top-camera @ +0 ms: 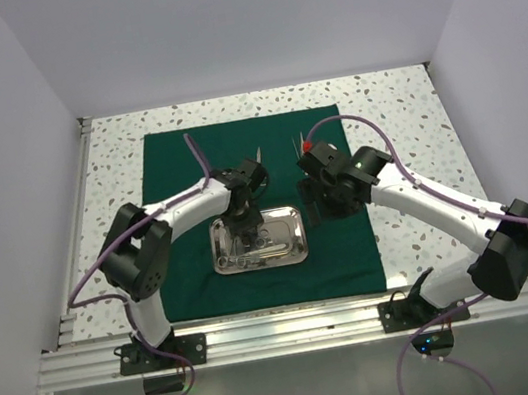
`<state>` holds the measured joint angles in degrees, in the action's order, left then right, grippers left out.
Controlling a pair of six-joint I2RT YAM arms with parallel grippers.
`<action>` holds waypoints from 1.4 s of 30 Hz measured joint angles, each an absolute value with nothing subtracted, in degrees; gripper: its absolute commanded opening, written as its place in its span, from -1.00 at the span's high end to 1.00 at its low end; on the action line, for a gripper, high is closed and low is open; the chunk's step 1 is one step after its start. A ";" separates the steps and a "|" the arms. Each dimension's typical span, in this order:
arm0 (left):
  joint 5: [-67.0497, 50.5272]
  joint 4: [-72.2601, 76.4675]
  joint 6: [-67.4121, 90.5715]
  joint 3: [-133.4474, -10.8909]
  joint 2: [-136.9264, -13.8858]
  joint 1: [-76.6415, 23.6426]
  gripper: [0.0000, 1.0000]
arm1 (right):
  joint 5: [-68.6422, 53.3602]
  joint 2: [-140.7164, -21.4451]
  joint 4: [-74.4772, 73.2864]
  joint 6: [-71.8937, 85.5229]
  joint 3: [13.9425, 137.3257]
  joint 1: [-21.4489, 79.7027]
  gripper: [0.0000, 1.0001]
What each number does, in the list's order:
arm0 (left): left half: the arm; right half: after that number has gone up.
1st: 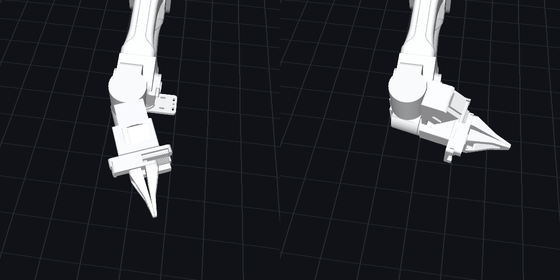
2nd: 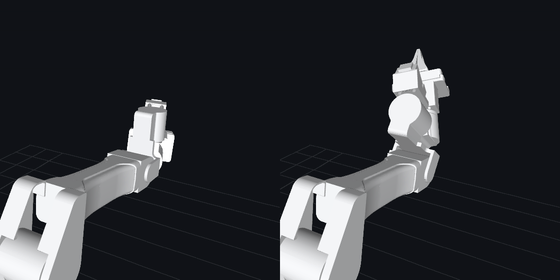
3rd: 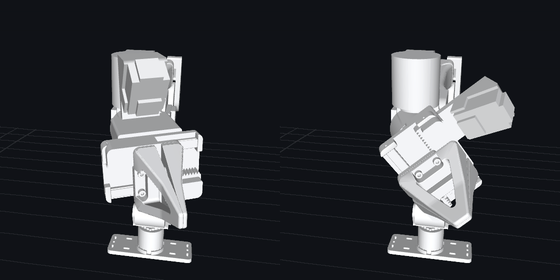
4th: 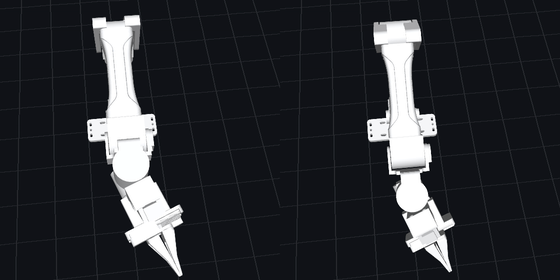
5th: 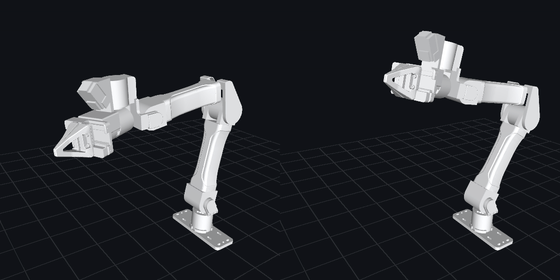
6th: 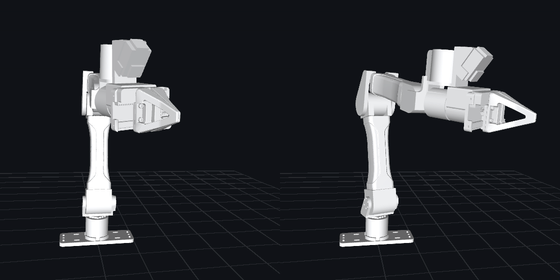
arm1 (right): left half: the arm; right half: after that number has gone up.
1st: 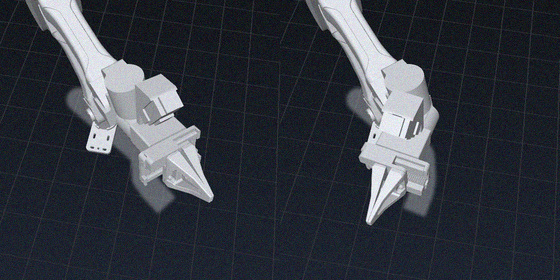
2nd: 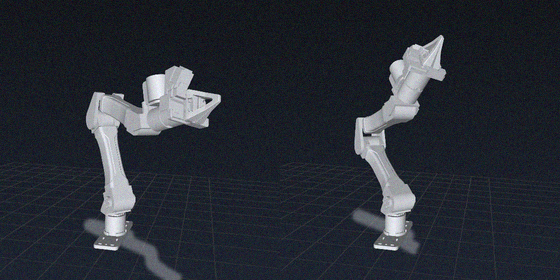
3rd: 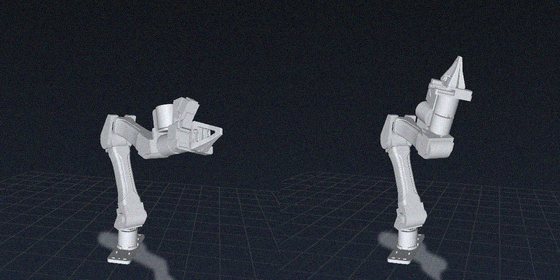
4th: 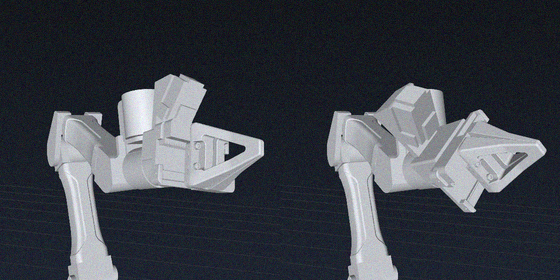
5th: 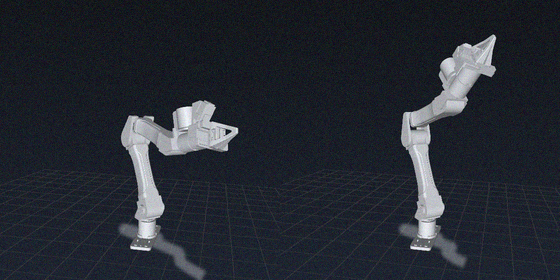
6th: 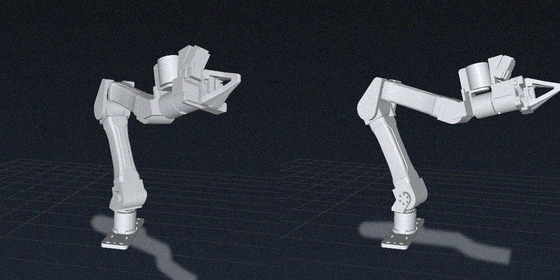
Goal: Open and lay out the surgical kit
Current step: Pick up the medical item from the container.
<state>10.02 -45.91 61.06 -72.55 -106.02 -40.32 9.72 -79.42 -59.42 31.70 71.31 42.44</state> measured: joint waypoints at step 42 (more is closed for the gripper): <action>13.47 -49.91 47.29 -95.29 -105.27 -39.48 1.00 | 10.66 -81.25 -57.91 30.74 70.76 42.44 -0.47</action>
<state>13.47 -49.91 47.29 -95.29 -105.27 -39.48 10.66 -81.25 -57.91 30.74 70.76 42.44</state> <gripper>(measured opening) 0.034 0.731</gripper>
